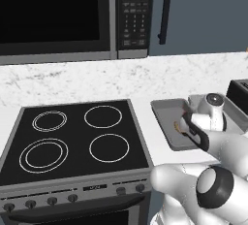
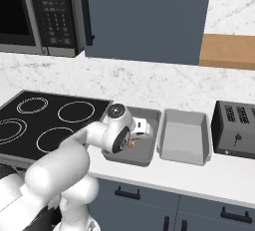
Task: Place one sweet potato and one steak in each tupperware on the nearby counter, to pack two identical lunches.
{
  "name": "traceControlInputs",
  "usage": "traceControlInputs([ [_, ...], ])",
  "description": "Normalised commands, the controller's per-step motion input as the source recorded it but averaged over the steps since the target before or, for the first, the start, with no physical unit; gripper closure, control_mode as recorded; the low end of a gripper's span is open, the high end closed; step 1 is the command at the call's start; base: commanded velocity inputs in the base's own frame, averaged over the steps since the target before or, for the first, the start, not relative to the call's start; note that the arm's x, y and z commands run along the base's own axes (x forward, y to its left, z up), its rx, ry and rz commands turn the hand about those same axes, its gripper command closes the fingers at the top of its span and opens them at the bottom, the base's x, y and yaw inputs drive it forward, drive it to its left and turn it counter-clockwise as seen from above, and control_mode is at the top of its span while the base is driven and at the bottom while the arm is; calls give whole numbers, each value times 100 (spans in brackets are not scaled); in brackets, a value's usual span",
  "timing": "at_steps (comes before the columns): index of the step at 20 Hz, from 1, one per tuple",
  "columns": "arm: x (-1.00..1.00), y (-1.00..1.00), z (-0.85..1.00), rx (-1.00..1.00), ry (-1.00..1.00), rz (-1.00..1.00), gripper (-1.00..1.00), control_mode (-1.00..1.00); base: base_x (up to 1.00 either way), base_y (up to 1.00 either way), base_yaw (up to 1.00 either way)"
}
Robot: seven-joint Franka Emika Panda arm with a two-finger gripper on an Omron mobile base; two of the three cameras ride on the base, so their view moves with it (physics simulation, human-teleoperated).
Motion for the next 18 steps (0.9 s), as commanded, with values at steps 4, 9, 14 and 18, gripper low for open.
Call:
traceControlInputs([
  [4, 24, -8, -48, 0, 1, 1, 100, -100, 0, 0, 0],
  [9, 22, 0, -38, 0, 3, 0, 100, -100, 0, 0, 0],
  [14, 21, 0, -31, 0, 2, 0, 100, -100, 0, 0, 0],
  [18, 29, 0, -26, 0, 3, 0, -100, -100, 0, 0, 0],
])
